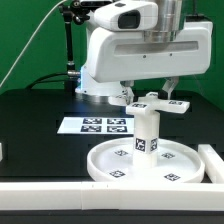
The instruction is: Assemble round table
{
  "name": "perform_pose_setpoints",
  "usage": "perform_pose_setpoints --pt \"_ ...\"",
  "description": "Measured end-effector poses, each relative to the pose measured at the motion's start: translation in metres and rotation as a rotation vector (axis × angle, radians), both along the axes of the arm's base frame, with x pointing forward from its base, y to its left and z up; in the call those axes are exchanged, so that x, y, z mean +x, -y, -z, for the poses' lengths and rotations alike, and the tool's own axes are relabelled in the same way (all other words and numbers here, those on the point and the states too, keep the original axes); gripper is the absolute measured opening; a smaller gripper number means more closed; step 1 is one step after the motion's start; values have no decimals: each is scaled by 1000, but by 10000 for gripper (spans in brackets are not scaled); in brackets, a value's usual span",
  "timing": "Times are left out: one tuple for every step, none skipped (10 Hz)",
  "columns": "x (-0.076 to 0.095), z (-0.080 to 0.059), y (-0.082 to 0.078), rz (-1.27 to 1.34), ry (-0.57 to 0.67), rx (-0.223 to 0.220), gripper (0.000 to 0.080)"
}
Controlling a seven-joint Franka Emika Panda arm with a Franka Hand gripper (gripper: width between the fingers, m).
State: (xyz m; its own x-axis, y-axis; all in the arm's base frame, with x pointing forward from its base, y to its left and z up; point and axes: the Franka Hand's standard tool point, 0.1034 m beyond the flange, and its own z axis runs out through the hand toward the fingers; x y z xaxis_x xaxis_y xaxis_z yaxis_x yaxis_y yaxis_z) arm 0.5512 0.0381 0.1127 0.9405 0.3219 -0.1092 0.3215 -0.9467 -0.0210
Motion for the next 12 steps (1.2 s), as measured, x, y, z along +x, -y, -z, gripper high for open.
perform_pose_setpoints --pt "0 0 0 0 0 0 446" --pt "0 0 0 0 0 0 446" --pt "0 0 0 0 0 0 446" --pt "0 0 0 0 0 0 446" --pt "0 0 0 5 0 -1 446" --pt "0 0 0 24 0 -3 446" --pt "0 0 0 23 0 -3 446" --pt "0 0 1 170 -2 10 446" --pt "0 1 4 333 -6 16 446" --pt "0 1 4 509 -11 14 446" --pt "-1 1 4 647 -17 8 446" --pt "-1 1 1 663 -15 -4 446"
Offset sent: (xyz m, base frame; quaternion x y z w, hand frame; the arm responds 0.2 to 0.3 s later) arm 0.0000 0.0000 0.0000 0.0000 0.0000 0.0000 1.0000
